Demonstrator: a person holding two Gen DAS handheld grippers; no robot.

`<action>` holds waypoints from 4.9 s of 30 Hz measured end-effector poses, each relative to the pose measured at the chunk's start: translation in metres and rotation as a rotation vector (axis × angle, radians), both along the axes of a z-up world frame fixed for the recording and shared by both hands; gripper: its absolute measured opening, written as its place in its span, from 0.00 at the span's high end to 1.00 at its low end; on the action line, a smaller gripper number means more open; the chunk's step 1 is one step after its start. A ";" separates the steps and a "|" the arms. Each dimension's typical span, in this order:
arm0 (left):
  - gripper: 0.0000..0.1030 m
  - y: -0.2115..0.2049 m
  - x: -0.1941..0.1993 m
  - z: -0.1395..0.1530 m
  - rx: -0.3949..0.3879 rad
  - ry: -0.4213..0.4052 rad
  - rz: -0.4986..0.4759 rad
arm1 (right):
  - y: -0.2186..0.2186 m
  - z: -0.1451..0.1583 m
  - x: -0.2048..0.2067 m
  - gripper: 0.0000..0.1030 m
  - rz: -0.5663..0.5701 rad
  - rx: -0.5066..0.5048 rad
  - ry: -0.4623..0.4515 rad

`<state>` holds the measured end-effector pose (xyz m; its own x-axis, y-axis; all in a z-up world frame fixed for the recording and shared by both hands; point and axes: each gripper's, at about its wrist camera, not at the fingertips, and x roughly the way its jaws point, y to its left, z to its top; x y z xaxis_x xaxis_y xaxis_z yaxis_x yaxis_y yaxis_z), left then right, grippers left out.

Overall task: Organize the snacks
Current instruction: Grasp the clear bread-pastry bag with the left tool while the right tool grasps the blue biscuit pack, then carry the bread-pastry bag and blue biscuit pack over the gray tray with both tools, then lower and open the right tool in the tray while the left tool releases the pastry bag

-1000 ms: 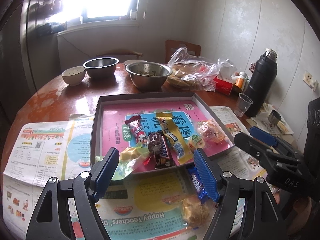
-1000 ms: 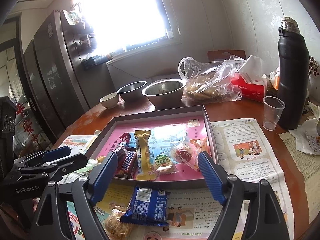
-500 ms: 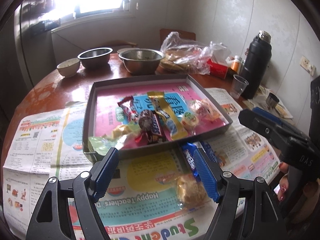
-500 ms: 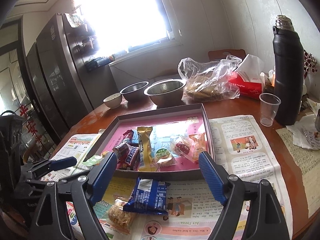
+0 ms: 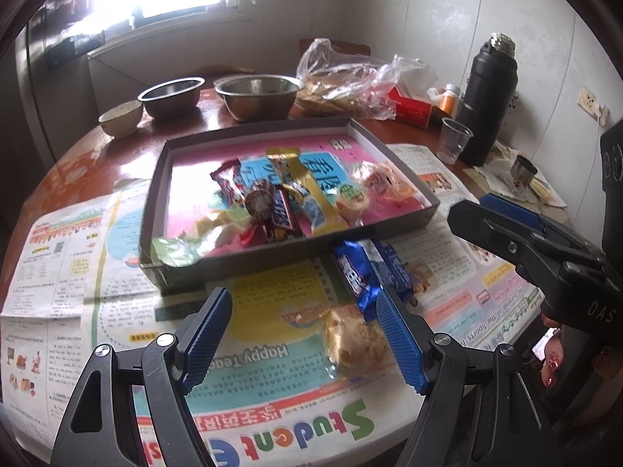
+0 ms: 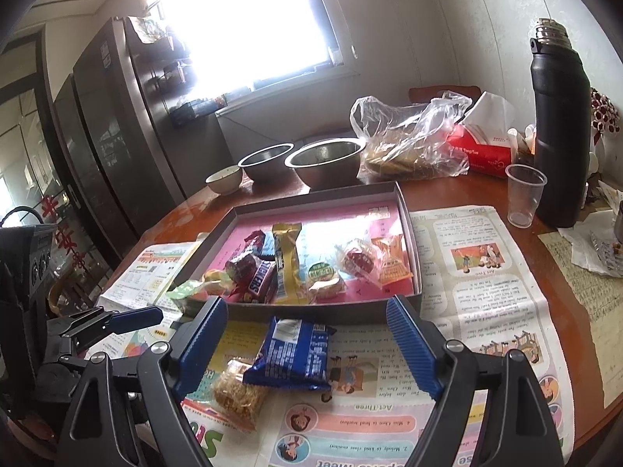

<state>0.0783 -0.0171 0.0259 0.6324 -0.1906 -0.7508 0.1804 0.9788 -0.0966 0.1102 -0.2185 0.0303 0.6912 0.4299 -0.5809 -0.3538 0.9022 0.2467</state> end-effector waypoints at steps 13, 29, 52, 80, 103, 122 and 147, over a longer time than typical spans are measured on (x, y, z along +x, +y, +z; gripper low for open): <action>0.24 -0.026 0.001 -0.040 0.013 0.110 -0.054 | 0.006 -0.027 0.009 0.19 0.037 0.012 0.134; 0.47 -0.012 0.012 -0.056 -0.040 0.112 -0.030 | 0.038 -0.058 0.030 0.19 0.059 -0.072 0.217; 0.49 0.069 0.003 -0.022 -0.104 0.020 0.090 | 0.068 -0.063 0.011 0.51 0.089 -0.254 0.082; 0.49 0.050 0.079 -0.013 -0.093 -0.035 0.136 | 0.043 -0.025 0.066 0.51 0.013 -0.121 0.009; 0.49 0.042 0.101 -0.027 -0.076 -0.005 0.124 | 0.061 -0.050 0.100 0.51 0.023 -0.134 0.057; 0.49 0.044 0.107 -0.030 -0.094 -0.004 0.130 | 0.070 -0.050 0.107 0.51 0.041 -0.126 0.062; 0.49 0.048 0.104 -0.032 -0.118 0.001 0.127 | 0.066 -0.053 0.102 0.51 -0.020 -0.125 0.066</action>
<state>0.1826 0.0307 -0.0057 0.6564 -0.1962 -0.7284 0.0561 0.9756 -0.2122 0.2125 -0.1524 -0.0230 0.6577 0.3377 -0.6733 -0.3217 0.9342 0.1542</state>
